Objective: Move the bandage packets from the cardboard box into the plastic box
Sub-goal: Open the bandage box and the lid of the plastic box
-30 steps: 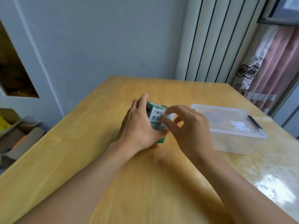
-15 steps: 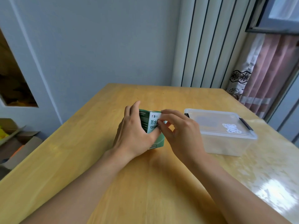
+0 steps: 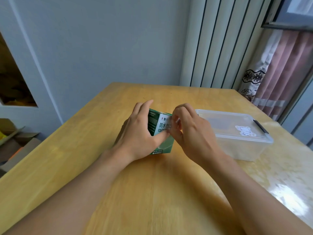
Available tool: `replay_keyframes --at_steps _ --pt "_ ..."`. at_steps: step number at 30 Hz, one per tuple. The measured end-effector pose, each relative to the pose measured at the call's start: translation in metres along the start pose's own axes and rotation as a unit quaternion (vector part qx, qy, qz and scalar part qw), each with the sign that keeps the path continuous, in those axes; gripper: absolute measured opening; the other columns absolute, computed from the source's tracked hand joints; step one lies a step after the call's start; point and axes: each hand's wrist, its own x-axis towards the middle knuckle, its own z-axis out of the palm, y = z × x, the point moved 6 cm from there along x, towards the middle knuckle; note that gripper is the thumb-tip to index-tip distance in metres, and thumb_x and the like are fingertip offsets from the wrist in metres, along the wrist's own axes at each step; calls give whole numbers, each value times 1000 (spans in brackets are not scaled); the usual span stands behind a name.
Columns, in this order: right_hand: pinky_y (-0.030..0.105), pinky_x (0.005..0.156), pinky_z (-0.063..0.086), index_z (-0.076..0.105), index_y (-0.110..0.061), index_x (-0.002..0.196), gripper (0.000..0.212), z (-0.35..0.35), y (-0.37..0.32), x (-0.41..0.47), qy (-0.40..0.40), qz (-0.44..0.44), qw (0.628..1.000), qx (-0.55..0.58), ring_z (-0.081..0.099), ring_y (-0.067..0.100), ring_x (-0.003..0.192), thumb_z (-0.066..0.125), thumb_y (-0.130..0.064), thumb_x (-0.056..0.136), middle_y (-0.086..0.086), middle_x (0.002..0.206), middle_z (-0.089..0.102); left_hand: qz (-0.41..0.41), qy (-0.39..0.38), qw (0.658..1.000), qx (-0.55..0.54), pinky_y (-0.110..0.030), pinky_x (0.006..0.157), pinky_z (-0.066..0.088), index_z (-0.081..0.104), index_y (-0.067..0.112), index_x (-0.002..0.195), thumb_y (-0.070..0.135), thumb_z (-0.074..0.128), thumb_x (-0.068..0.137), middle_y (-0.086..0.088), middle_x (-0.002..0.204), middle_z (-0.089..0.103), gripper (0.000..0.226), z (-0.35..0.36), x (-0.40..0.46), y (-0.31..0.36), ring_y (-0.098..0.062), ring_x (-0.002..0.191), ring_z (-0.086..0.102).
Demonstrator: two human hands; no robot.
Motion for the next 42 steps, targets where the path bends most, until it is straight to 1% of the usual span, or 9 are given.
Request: replay_keyframes --at_steps 8,18,25,28,30,33,36,38,42 --pt "41 46 47 52 -11 94 21 -27 -2 8 5 -13 999 -32 58 27 60 43 -31 93 1 94 56 50 -63 993 -81 -34 94 54 34 31 152 40 84 78 18 124 46 90 4 4 -2 -6 112 57" --pt "37 44 45 53 -9 93 23 -47 0 12 21 -15 997 -74 55 28 58 42 -29 93 5 90 55 63 -142 971 -184 -10 89 47 33 40 149 22 88 75 20 128 51 94 14 -3 8 -1 114 57" --pt "43 50 48 52 -9 92 9 -66 8 11 46 15 998 -51 58 29 65 51 -18 91 6 93 54 69 -191 956 -213 -27 94 55 35 34 146 10 89 73 11 127 58 93 14 -5 13 -9 117 58" --pt "30 58 47 51 -11 92 6 -76 18 13 71 50 996 -14 59 23 73 57 -10 91 0 93 53 76 -196 943 -257 -24 90 53 45 29 140 20 82 78 13 118 62 73 15 -10 23 -8 110 60" --pt "21 55 46 49 -15 91 8 -72 22 12 75 85 993 40 60 20 75 55 -12 96 -3 92 53 26 -180 917 -354 -24 80 52 55 21 128 32 70 83 11 102 66 48 18 -10 28 -11 95 63" --pt "33 52 59 54 -13 97 6 -53 24 9 82 171 958 217 68 20 76 53 -17 102 3 95 59 -81 -54 901 -422 -29 68 47 63 11 96 33 59 91 -2 83 66 24 19 -5 21 -16 77 60" --pt "38 80 62 58 -13 119 27 -37 20 4 65 211 905 364 70 12 102 57 -31 99 -3 118 64 -194 25 871 -450 -35 74 49 66 0 96 30 54 102 -19 90 73 34 21 -4 0 -24 80 65" --pt "36 87 59 58 -21 123 40 -32 15 0 29 212 910 356 66 6 111 67 -41 89 -13 125 62 -257 35 849 -461 -40 81 50 69 0 104 32 53 103 -22 102 74 36 21 -5 -15 -29 85 66" --pt "19 67 52 66 -30 107 41 -20 8 -6 -58 212 951 216 65 1 89 80 -50 74 -17 104 67 -314 14 813 -490 -41 79 49 72 8 107 34 56 100 -19 100 76 31 26 -5 -21 -32 85 68"
